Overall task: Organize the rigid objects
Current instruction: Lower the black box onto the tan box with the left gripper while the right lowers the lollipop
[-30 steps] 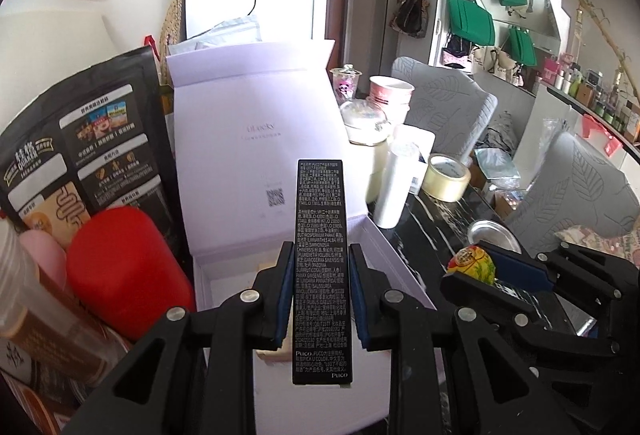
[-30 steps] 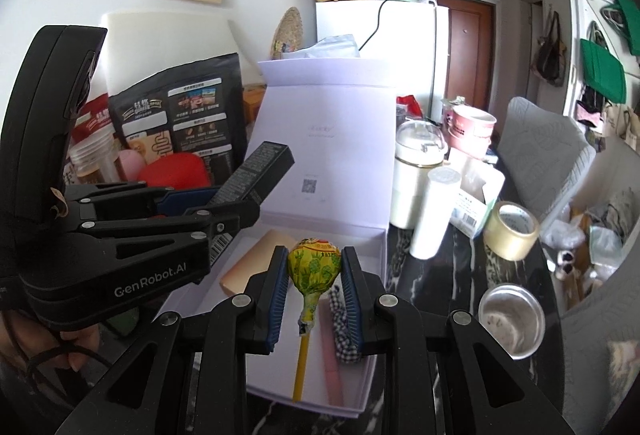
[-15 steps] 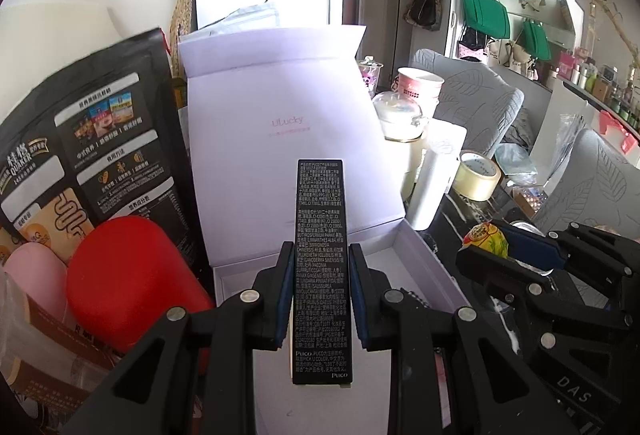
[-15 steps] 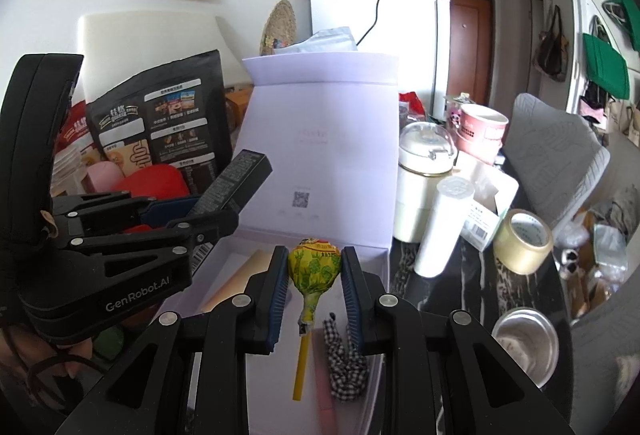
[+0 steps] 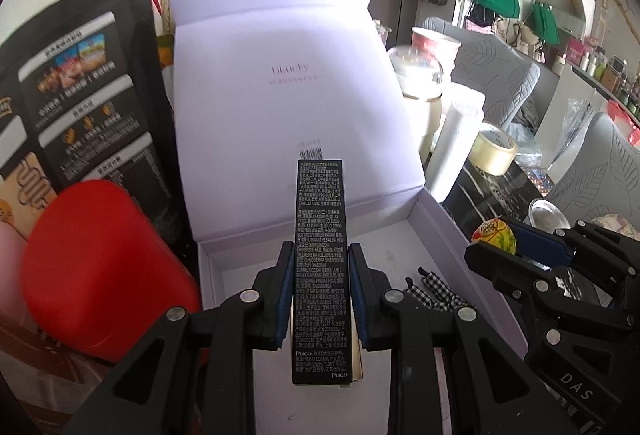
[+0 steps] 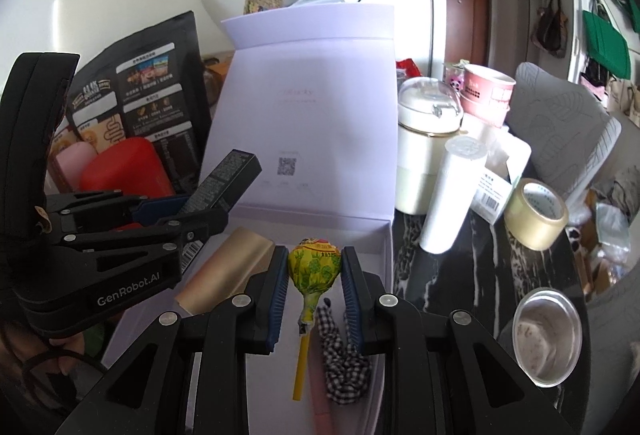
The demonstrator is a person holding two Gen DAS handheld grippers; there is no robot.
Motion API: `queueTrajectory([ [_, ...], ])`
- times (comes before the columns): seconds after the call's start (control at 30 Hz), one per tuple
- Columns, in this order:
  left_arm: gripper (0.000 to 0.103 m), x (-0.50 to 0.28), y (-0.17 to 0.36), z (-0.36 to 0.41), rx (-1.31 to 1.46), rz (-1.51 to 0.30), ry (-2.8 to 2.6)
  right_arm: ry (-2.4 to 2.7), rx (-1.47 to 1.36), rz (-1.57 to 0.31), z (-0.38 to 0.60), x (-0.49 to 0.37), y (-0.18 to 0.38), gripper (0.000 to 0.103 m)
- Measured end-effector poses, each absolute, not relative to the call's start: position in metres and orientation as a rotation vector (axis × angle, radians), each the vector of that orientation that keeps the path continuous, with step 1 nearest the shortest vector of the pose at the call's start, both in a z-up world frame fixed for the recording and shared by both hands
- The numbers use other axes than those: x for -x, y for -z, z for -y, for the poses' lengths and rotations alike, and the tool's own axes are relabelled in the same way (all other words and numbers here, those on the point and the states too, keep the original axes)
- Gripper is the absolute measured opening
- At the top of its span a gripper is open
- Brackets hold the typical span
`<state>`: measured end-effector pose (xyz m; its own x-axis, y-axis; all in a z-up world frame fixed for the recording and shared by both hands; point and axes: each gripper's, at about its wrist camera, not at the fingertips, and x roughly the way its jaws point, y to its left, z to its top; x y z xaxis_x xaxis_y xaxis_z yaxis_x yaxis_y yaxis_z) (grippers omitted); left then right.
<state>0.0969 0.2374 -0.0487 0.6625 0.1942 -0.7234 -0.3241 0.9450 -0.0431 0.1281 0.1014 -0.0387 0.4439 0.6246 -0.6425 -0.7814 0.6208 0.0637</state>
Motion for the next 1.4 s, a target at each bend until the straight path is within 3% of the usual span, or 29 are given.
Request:
queueTrajectory([
  [0.53, 0.025, -0.111, 0.087, -0.242, 0.192, -0.905, -0.282, -0.849, 0.314, -0.787, -0.117, -0.145, 0.078, 0.026],
  [1.13, 0.025, -0.114, 0.085, -0.238, 0.174, -0.931, -0.317, -0.815, 0.328, -0.866, -0.123, -0.154, 0.096, 0.026],
  [1.4, 0.025, -0.114, 0.084, -0.240, 0.206, -0.947, -0.311, -0.804, 0.314, -0.861, -0.119, -0.155, 0.089, 0.032],
])
